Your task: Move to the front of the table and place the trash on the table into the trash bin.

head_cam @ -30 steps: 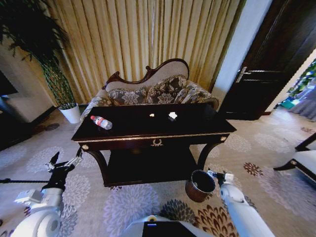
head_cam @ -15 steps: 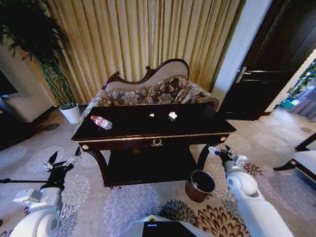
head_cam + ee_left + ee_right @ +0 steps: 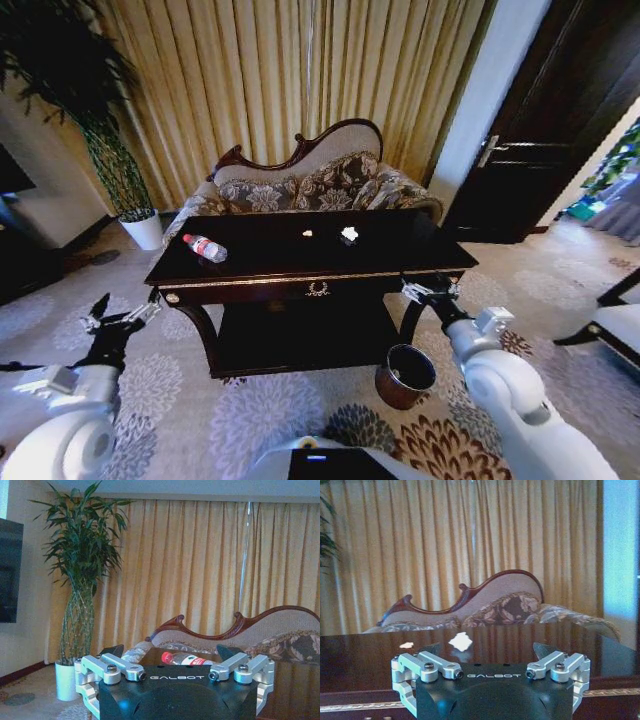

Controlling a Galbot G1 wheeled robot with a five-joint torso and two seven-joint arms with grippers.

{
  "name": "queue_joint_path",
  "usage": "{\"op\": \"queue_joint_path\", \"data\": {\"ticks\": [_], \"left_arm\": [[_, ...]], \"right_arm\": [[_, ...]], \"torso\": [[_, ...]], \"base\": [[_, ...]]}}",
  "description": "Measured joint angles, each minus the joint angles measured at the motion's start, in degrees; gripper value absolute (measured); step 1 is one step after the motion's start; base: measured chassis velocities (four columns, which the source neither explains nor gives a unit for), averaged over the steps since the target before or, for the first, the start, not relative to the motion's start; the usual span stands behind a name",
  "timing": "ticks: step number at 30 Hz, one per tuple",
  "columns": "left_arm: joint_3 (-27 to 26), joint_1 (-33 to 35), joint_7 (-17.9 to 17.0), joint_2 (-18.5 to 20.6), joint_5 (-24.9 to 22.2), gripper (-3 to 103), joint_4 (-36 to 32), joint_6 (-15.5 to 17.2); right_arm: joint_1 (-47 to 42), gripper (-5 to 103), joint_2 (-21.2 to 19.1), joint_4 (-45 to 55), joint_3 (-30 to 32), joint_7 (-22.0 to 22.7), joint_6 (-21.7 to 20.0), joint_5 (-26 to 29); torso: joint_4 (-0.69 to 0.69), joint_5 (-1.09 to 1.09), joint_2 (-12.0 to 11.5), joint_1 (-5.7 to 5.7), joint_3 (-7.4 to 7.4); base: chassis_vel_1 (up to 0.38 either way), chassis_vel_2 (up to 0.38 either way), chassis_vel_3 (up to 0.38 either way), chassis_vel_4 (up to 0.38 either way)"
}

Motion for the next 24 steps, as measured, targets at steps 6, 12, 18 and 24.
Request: {"op": "queue_joint_path", "data": {"ticks": [6,12,18,24], "left_arm": [[-0.19,-0.47,-0.16,0.9,-1.12,100,-0.27,0.59],[-0.42,-0.5,-0.16,1.51,-1.3,100,0.49,0.59],[-0.38,-0.13,-0.04,1.1,-1.33,100,0.5,0.4],[-0.36,0.35,0.02,0.84,-1.37,100,0.64,-0.68]], "right_arm": [[-0.53,100,0.04,0.77,-0.25,-0.03,-0.53,0.02],[-1.49,100,0.36,0.8,-0.01,-0.08,-0.5,-0.27],[-1.25,100,0.48,1.01,0.03,-0.14,-0.26,-0.24],[-1.39,100,1.09,1.02,0.07,-0.34,-0.13,-0.41]], "torso": [[0.0,0.02,0.0,0.0,0.0],[0.0,0.01,0.0,0.0,0.0],[0.01,0.02,0.0,0.0,0.0],[0.0,0.01,0.0,0.0,0.0]], "base": [[0.0,0.0,0.0,0.0],[0.0,0.0,0.0,0.0],[0.0,0.0,0.0,0.0],[0.0,0.0,0.0,0.0]]}}
